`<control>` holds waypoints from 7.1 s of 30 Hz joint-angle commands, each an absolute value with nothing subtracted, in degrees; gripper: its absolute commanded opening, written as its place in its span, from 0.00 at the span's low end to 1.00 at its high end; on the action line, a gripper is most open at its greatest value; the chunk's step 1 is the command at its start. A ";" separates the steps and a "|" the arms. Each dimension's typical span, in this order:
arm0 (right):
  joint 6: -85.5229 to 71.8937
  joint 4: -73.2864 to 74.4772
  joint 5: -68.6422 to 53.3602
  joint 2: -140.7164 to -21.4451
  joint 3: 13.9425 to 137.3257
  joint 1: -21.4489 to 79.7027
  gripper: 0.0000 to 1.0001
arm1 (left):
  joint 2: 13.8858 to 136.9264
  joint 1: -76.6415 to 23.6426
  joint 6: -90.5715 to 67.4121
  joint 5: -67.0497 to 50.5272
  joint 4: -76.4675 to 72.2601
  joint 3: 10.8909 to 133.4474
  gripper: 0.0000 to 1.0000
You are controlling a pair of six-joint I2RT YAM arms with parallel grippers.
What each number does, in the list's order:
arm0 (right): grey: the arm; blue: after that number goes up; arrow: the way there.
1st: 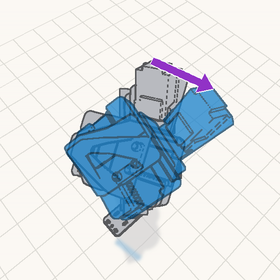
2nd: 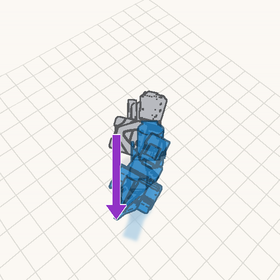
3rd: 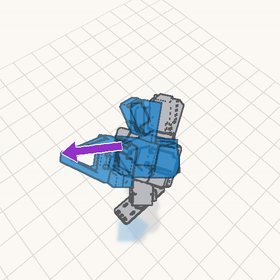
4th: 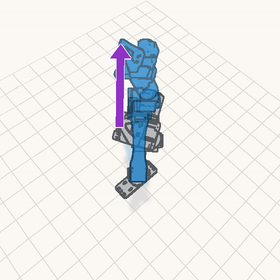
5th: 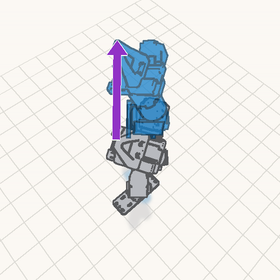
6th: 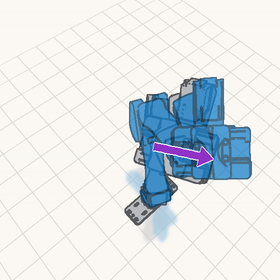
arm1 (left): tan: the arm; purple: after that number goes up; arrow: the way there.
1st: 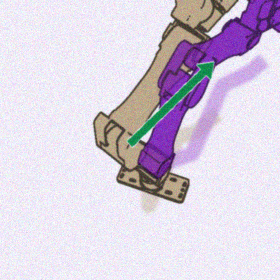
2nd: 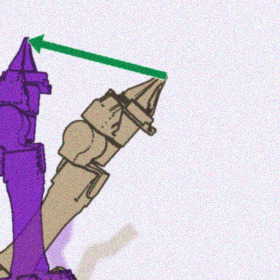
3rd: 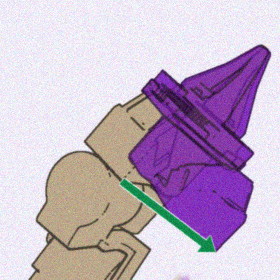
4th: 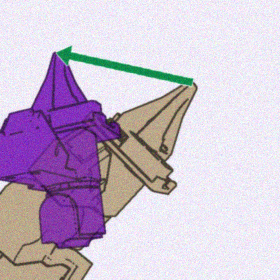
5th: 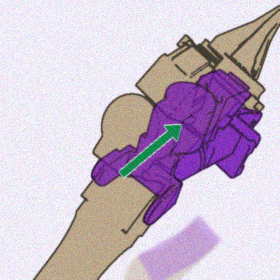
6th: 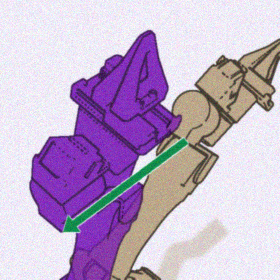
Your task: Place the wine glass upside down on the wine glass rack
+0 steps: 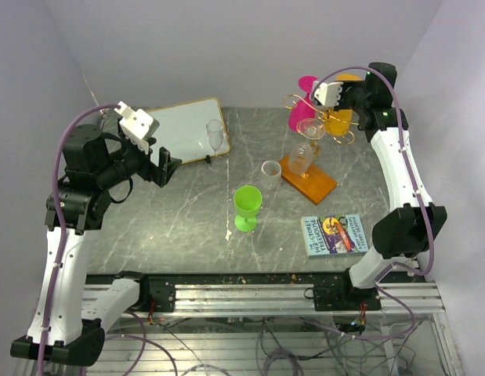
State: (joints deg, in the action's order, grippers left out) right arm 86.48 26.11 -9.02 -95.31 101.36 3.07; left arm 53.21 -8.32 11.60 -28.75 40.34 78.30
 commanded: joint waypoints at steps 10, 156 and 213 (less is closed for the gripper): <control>83.29 26.58 -10.14 -93.60 99.31 2.99 0.02 | 52.90 -7.58 11.78 -30.50 39.90 78.14 0.96; 29.84 38.85 -36.38 -70.14 93.86 -8.30 0.85 | 91.42 -44.46 27.42 -14.15 40.20 82.65 0.07; -18.41 10.26 -59.22 -77.20 87.79 12.59 0.65 | 65.16 -12.39 -9.60 -37.09 21.73 93.87 0.07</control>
State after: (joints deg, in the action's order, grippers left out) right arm -11.53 14.74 -59.48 -74.74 87.59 9.50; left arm 64.23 -12.88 -6.96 -40.73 27.27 91.31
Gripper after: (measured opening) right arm 0.655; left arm 0.072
